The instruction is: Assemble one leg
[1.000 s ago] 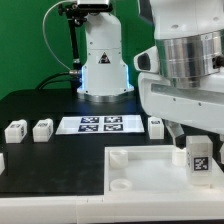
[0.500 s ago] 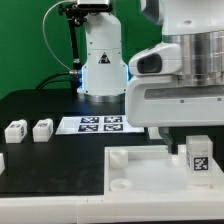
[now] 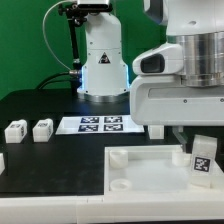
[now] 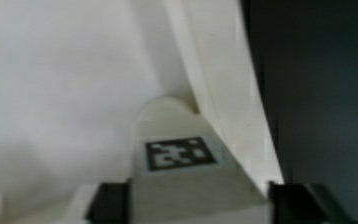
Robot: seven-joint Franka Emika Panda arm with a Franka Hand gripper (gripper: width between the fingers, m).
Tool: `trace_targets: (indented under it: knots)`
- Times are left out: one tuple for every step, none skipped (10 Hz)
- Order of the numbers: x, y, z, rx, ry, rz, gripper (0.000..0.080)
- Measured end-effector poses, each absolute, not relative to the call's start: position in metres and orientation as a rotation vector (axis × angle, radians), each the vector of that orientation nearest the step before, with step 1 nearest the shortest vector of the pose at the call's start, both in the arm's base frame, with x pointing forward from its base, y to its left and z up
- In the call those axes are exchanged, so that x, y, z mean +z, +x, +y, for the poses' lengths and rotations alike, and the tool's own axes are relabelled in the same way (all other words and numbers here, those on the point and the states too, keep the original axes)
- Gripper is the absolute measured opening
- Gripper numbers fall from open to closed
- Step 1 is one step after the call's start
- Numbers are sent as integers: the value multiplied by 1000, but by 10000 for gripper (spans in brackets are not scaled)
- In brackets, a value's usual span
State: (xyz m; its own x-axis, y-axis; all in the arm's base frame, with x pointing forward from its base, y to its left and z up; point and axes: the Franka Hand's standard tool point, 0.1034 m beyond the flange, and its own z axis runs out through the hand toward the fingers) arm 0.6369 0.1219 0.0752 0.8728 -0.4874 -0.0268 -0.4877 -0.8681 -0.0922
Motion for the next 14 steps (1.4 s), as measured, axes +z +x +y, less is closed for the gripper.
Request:
trace_targets:
  knots:
    - [76,638,122,21,-2827,1118,305]
    - [76,638,122,39,-2704,1387,302]
    - [75,638,124,82,-2535,1650,299]
    - [75,639,126,126,-2360,1876,299]
    - [75,640,128,154,-2200,2045,294]
    - [74,641,127,163,-2082,2151,294]
    - [73,641,127,177,-1975,2249,294]
    - [73,641,127,179,-1956,2267,294]
    - [73,640,127,175,-1998,2227,294]
    - [73,640,128,169,-2065,2160,357]
    - [73,640,133,147,-2184,2034,357]
    - [73,641,139,101,-2382,1787,531]
    - [73,640,143,61,-2633,1390,628]
    - [73,640,142,53,-2677,1296,643]
